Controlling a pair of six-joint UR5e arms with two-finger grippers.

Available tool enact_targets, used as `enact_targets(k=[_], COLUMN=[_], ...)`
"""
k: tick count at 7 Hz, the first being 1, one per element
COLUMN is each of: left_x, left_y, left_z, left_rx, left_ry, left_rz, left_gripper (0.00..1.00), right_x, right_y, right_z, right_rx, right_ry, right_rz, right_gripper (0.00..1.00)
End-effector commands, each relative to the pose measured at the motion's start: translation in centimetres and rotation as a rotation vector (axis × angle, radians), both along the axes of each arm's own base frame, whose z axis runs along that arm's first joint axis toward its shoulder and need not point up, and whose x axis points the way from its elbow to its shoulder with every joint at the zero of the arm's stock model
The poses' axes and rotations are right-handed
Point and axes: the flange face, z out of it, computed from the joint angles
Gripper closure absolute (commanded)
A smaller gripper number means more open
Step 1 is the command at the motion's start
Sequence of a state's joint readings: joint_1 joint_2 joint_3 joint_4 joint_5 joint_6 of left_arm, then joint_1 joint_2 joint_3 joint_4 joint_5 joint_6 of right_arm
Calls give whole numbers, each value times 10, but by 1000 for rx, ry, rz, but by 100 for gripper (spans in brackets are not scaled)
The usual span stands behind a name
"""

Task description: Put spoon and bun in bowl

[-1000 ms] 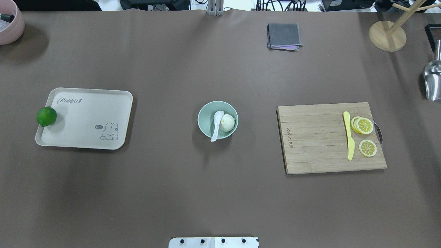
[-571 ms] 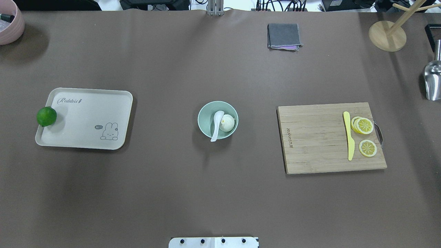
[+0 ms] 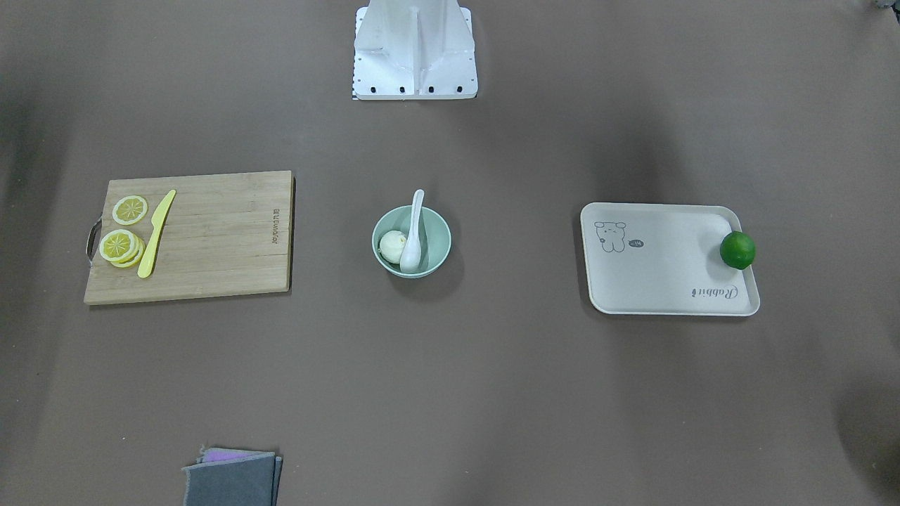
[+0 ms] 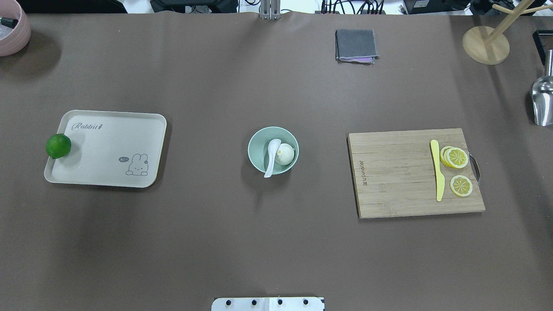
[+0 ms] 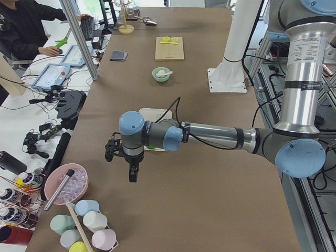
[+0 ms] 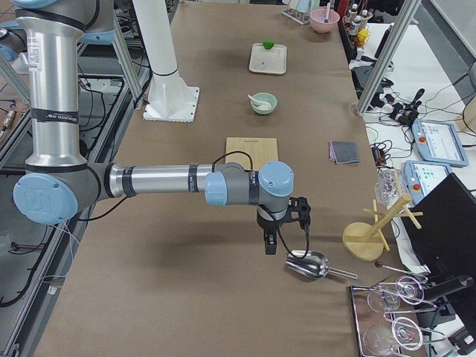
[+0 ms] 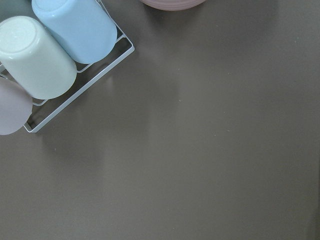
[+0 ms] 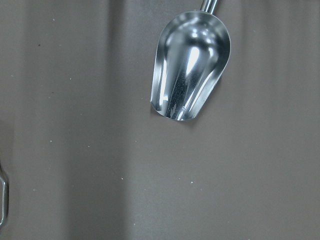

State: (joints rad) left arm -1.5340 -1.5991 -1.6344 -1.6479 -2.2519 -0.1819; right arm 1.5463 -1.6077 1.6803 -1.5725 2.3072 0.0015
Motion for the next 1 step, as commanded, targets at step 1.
enact_targets(k=[1], left_x=[0], left_y=[0], left_z=[0], left_rx=[-1], left_ry=[0], left_rz=[-1], left_gripper=[2], right_x=[0], right_y=[1], right_z=[-2], right_rx=[3], right_ry=[0], right_rz=[0], right_gripper=[0])
